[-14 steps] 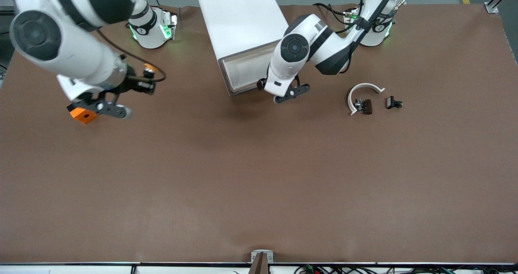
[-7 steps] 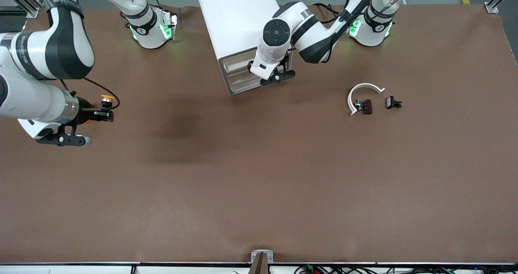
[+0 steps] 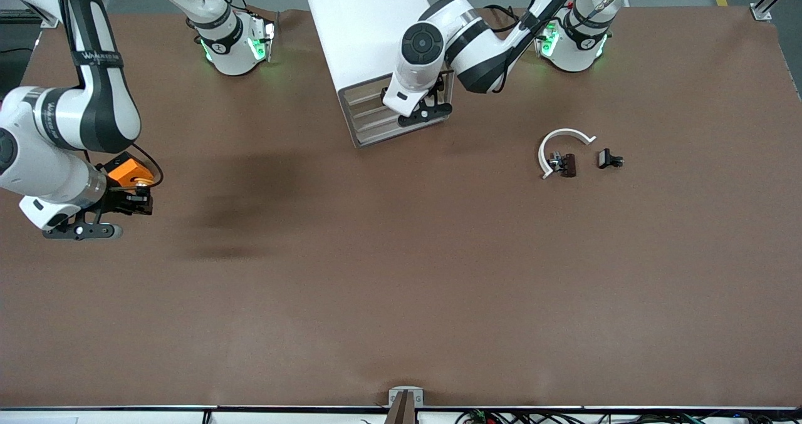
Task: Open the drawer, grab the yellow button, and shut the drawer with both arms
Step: 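Push the drawer shut with the left gripper while the right gripper lowers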
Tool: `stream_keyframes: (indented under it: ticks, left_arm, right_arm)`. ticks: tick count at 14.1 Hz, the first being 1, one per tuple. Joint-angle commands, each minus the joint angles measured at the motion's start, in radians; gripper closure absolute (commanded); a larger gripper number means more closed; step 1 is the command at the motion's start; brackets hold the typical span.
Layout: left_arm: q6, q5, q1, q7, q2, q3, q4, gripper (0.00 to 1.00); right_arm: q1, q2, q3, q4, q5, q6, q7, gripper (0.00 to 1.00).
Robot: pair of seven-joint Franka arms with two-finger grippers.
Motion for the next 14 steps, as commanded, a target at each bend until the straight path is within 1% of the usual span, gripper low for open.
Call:
stream_keyframes:
  ticks: [1, 3, 5, 7, 9, 13, 14]
  left_arm:
    - [-0.004, 0.003, -0.013, -0.021, -0.017, -0.046, -0.034, 0.0]
    - [-0.004, 0.003, 0.025, -0.019, -0.017, -0.037, -0.02, 0.0]
    - [-0.004, 0.02, 0.105, -0.014, -0.015, -0.037, -0.002, 0.0]
    - [-0.006, 0.058, 0.168, -0.014, -0.011, -0.037, 0.021, 0.0]
    - [-0.009, 0.078, 0.23, -0.011, -0.014, -0.037, 0.038, 0.0]
    - [-0.105, 0.173, 0.367, -0.001, -0.014, -0.037, 0.118, 0.0]
    - [-0.125, 0.187, 0.405, 0.021, -0.017, -0.037, 0.134, 0.0]
  right_arm:
    - [-0.054, 0.066, 0.022, -0.013, -0.023, 0.083, -0.067, 0.94]
    - [-0.077, 0.116, 0.024, -0.012, -0.017, 0.142, -0.091, 0.94]
    - [-0.1, 0.162, 0.025, -0.01, -0.011, 0.191, -0.121, 0.94]
    - [-0.113, 0.199, 0.027, -0.004, 0.006, 0.202, -0.131, 0.93]
    - [-0.119, 0.228, 0.027, -0.002, 0.049, 0.205, -0.133, 0.94]
    - [-0.125, 0.27, 0.029, -0.001, 0.066, 0.211, -0.133, 0.93]
    - [-0.125, 0.284, 0.029, -0.001, 0.084, 0.223, -0.136, 0.93]
